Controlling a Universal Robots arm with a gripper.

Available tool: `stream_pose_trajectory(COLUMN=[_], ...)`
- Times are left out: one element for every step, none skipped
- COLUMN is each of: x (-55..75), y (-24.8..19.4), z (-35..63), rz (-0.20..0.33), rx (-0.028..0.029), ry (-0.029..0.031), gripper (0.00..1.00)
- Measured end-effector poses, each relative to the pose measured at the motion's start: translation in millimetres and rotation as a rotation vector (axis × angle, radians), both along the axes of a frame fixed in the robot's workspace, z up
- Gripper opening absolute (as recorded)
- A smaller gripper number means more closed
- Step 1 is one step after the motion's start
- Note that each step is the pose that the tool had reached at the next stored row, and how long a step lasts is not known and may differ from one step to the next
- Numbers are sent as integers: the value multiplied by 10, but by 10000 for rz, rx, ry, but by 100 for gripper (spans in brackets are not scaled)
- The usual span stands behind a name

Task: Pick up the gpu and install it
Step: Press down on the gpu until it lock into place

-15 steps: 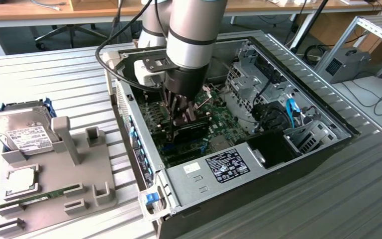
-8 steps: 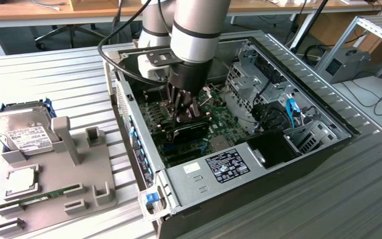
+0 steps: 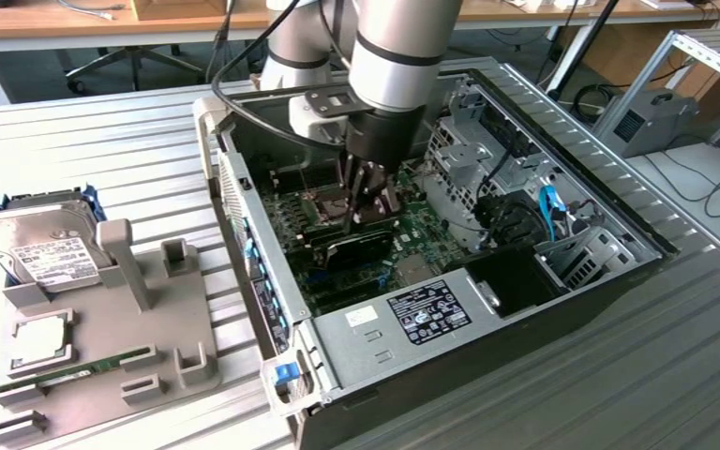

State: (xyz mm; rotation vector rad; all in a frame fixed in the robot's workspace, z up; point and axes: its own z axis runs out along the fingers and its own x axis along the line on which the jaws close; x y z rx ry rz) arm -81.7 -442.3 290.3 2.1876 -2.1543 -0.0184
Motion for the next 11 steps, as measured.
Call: stream_pose_trajectory(x=[11,22,28,33,36,36,35,36,36,36,36], y=[0,0,0,1,1,1,1,1,0,1,1], z=[10,22,30,34,35,36,37,37,37,37,37], rz=[0,0,0,1,0,0,-1,0,0,0,0], rx=[1,1,0,1,4,4,1,1,1,1,1], ry=[0,-1,0,0,-2,-2,0,0,0,0,0], gripper=[11,11,11,11,11,11,11,11,11,11,11])
